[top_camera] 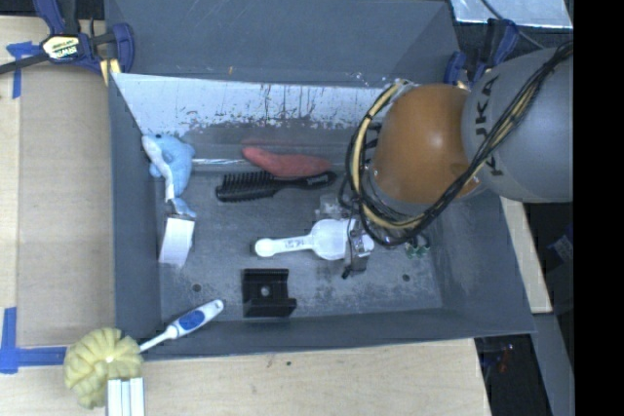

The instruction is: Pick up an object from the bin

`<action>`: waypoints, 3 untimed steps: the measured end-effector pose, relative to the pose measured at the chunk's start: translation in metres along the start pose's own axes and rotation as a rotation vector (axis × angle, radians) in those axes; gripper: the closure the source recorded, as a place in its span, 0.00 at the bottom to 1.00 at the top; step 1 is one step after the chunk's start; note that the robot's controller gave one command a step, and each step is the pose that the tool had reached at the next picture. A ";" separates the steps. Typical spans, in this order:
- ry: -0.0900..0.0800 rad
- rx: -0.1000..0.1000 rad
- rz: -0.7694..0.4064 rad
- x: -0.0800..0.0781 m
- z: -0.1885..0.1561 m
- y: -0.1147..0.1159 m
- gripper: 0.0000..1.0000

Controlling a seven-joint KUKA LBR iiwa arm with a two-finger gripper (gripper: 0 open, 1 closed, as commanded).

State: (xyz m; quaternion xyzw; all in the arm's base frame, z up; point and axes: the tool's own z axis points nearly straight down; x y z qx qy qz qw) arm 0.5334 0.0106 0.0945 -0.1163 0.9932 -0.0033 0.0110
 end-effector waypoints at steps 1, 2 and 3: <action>-0.009 0.002 0.199 -0.019 -0.012 -0.006 1.00; -0.001 0.000 -0.051 -0.003 -0.067 0.003 1.00; -0.008 0.002 0.143 -0.026 -0.142 -0.005 1.00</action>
Offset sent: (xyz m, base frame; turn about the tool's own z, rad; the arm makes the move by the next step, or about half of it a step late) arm -0.0003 0.0044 0.0646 -0.0511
